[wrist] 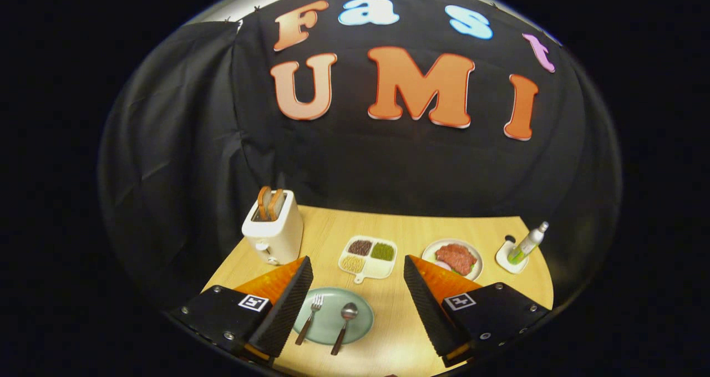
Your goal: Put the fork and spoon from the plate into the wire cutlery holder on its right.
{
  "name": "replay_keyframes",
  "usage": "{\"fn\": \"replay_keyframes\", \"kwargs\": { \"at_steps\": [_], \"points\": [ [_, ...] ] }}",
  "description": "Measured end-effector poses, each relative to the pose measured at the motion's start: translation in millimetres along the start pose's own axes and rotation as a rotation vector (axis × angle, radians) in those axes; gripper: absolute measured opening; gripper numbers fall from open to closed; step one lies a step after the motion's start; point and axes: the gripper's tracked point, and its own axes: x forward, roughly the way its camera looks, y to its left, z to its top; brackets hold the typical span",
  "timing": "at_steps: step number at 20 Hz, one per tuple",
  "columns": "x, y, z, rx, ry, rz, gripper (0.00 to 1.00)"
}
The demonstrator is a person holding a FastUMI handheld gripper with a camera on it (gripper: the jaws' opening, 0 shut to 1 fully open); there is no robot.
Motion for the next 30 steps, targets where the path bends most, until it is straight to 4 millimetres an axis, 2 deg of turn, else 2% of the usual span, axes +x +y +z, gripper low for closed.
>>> {"fn": "replay_keyframes", "kwargs": {
  "at_steps": [7, 12, 17, 22, 25, 27, 30],
  "points": [
    [34, 17, -81, 0.006, 0.343, 0.048, 0.97],
    [56, 36, -150, 0.006, 0.582, 0.089, 0.87],
    [78, 42, -200, 0.014, 0.753, 0.075, 0.77],
    [98, 34, -244, 0.013, 0.868, 0.017, 0.62],
    [103, 34, -263, 0.020, 0.919, 0.000, 0.51],
    [105, 35, -277, 0.033, 0.950, -0.021, 0.40],
    [109, 31, -283, 0.035, 0.955, -0.048, 0.22]
  ]
}}
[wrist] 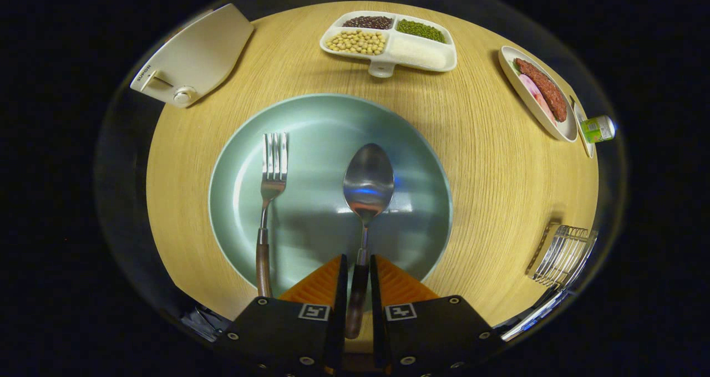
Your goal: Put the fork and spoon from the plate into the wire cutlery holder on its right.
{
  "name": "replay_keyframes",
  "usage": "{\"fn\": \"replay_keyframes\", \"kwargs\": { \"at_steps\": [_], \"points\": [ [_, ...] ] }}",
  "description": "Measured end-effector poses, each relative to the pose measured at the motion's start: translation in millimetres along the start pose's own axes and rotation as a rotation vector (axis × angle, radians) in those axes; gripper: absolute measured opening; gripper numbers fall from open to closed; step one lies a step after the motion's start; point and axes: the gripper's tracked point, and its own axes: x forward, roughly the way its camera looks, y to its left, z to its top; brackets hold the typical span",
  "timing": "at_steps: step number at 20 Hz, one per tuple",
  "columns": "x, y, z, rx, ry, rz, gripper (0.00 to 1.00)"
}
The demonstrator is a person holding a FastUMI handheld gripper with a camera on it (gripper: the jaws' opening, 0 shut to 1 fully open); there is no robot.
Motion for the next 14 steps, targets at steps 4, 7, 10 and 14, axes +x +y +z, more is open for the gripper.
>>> {"fn": "replay_keyframes", "kwargs": {
  "at_steps": [4, 7, 10, 14],
  "points": [
    [-2, 1, 7, 0.018, -0.028, 0.023, 0.12],
    [-4, 2, 8, 0.025, -0.050, 0.046, 0.06],
    [-16, 3, 11, 0.032, -0.101, 0.078, 0.05],
    [-42, 2, 19, 0.049, -0.192, 0.125, 0.05]
  ]
}}
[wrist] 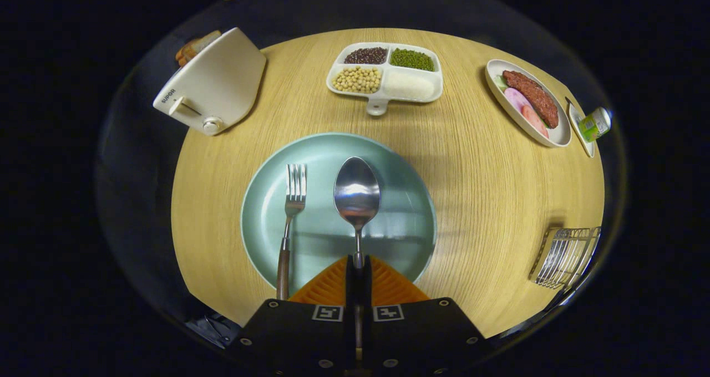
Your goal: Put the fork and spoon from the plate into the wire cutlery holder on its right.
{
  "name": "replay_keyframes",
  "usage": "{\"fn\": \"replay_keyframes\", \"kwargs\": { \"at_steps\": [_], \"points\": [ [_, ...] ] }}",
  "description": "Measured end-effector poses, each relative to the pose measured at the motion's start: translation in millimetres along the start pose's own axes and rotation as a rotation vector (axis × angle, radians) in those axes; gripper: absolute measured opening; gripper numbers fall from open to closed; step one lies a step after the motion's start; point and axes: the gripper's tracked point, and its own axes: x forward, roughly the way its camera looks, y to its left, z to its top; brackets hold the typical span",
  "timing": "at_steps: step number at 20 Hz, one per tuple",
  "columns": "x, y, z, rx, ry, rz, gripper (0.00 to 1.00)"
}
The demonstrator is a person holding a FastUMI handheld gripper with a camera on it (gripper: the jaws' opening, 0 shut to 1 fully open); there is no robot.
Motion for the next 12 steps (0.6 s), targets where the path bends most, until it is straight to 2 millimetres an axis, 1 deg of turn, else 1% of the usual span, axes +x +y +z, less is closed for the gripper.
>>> {"fn": "replay_keyframes", "kwargs": {
  "at_steps": [3, 6, 8, 10, 12],
  "points": [
    [-35, -6, 10, 0.020, -0.085, 0.019, 0.05],
    [-74, -24, 17, 0.051, -0.169, 0.016, 0.05],
    [-100, -44, 21, 0.087, -0.220, 0.007, 0.04],
    [-119, -68, 20, 0.120, -0.262, -0.020, 0.04],
    [-133, -95, 11, 0.155, -0.294, -0.054, 0.04]
  ]
}}
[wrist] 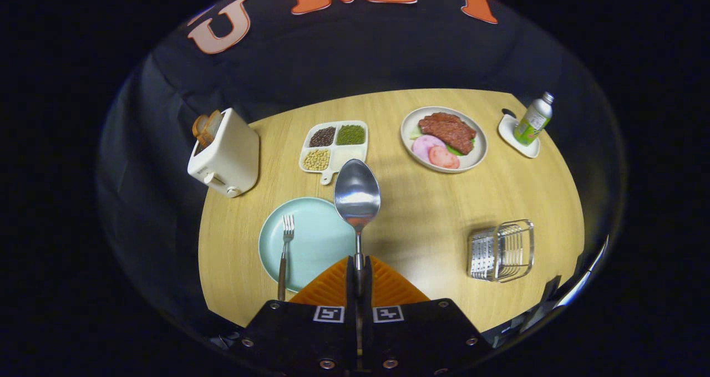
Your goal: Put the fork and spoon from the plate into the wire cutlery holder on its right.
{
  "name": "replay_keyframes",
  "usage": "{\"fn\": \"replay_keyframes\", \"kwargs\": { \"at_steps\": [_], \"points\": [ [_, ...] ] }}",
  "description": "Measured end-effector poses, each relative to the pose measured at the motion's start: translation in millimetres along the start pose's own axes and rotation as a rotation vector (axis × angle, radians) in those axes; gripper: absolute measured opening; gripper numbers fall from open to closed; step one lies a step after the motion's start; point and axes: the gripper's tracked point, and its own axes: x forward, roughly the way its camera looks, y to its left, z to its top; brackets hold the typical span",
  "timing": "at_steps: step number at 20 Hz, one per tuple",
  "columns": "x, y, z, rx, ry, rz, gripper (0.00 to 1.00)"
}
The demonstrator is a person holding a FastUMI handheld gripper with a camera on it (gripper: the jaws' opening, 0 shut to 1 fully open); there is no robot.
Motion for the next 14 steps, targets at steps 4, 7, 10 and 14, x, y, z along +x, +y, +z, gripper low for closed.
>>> {"fn": "replay_keyframes", "kwargs": {
  "at_steps": [4, 7, 10, 14],
  "points": [
    [-17, -64, -6, 0.064, -0.015, -0.083, 0.04],
    [-24, -108, -18, 0.087, 0.008, -0.143, 0.04],
    [-23, -140, -38, 0.081, 0.068, -0.177, 0.04],
    [-12, -162, -58, 0.061, 0.130, -0.195, 0.04]
  ]
}}
